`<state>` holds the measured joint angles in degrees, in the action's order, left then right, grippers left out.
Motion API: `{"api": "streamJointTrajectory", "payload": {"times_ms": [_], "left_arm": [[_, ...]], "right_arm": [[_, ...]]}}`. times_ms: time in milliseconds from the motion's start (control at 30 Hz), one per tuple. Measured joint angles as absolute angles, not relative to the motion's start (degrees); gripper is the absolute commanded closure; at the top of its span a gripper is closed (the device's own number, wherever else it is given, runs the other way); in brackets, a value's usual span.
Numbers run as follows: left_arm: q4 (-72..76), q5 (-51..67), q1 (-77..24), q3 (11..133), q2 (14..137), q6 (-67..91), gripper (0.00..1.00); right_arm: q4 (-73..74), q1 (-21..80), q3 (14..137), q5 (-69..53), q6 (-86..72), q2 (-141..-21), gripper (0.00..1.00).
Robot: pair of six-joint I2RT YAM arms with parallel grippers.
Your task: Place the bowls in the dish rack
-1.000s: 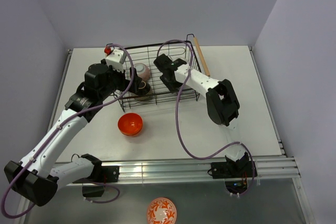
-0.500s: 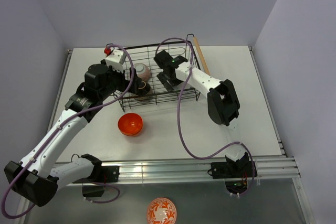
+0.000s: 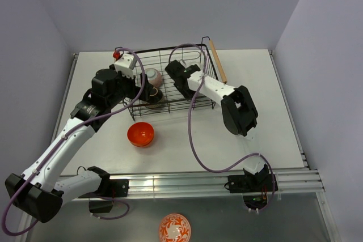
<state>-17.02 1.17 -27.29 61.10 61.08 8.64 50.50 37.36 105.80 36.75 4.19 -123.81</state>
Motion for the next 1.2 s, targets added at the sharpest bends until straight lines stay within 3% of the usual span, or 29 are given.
{"api": "streamJointTrajectory", "payload": {"times_ms": [800, 1200], "left_arm": [[-17.15, 3.64, -27.18, 61.10, 63.53, 8.67, 0.01], [-17.54, 4.99, -26.98, 61.60, 64.62, 8.69, 0.01]], "right_arm": [[38.39, 40.53, 94.67, 43.05, 13.47, -117.80, 0.00], [38.26, 40.51, 93.25, 32.34, 13.98, -116.16, 0.00]]}}
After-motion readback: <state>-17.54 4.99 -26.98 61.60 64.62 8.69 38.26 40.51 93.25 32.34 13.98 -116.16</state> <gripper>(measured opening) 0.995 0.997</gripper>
